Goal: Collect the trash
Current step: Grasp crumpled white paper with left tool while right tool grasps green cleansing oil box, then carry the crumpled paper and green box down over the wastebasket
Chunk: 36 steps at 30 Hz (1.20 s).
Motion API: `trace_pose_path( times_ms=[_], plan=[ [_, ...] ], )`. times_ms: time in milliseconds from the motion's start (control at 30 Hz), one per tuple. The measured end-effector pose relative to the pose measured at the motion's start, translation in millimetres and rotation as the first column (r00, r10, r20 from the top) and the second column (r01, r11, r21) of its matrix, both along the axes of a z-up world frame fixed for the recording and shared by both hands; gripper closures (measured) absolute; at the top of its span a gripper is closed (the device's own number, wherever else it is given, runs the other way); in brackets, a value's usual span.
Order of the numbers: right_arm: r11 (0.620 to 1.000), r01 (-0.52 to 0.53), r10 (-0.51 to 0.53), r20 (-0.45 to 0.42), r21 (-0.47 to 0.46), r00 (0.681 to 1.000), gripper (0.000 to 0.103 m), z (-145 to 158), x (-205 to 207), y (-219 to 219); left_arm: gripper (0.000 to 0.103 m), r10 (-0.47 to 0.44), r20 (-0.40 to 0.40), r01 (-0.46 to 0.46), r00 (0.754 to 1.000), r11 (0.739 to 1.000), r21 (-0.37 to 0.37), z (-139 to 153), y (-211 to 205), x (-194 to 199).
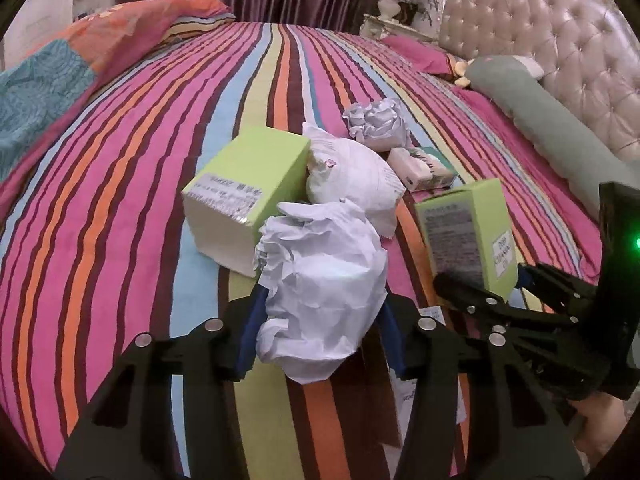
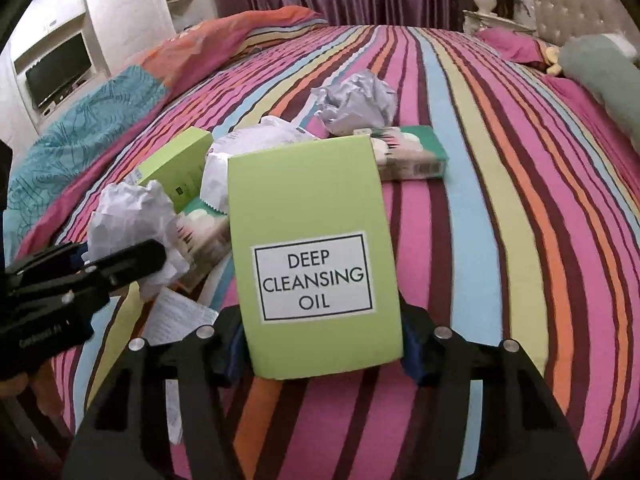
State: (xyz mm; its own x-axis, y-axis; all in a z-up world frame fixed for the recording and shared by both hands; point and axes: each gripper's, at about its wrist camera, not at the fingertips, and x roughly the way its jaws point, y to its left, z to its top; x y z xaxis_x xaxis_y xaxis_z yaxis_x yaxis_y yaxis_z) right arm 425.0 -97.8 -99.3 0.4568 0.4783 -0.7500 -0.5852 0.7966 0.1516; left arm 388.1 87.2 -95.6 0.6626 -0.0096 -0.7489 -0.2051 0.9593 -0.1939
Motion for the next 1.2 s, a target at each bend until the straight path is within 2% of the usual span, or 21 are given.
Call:
trace_pose_path(
  times_ms=[300,533,867,1200],
  plan=[
    [0.990,0.107,-0.105,-0.024,0.095,0.994,0.046,24,-16,-39,0.054,0.009,0.068,-0.011,0.998,1.000,0.028,29,3,-32],
    [0.984,0.133,-0.131,-0.022,0.115,0.991,0.046,35,-48,-62,0.054,0.008,0.096,-0.013,0.995,0.999,0.052,49,6,-75],
    [0.972,0.169,-0.160,-0.067,0.163,0.985,0.046,35,-93,-84,0.054,0.002,0.091,-0.005,0.996,0.999,0.040,50,7,-138],
    [0.972,0.173,-0.165,-0.067,0.160,0.984,0.046,44,-144,-98,0.054,-0.010,0.070,0.006,0.997,0.999,0.048,44,-2,-201]
  ],
)
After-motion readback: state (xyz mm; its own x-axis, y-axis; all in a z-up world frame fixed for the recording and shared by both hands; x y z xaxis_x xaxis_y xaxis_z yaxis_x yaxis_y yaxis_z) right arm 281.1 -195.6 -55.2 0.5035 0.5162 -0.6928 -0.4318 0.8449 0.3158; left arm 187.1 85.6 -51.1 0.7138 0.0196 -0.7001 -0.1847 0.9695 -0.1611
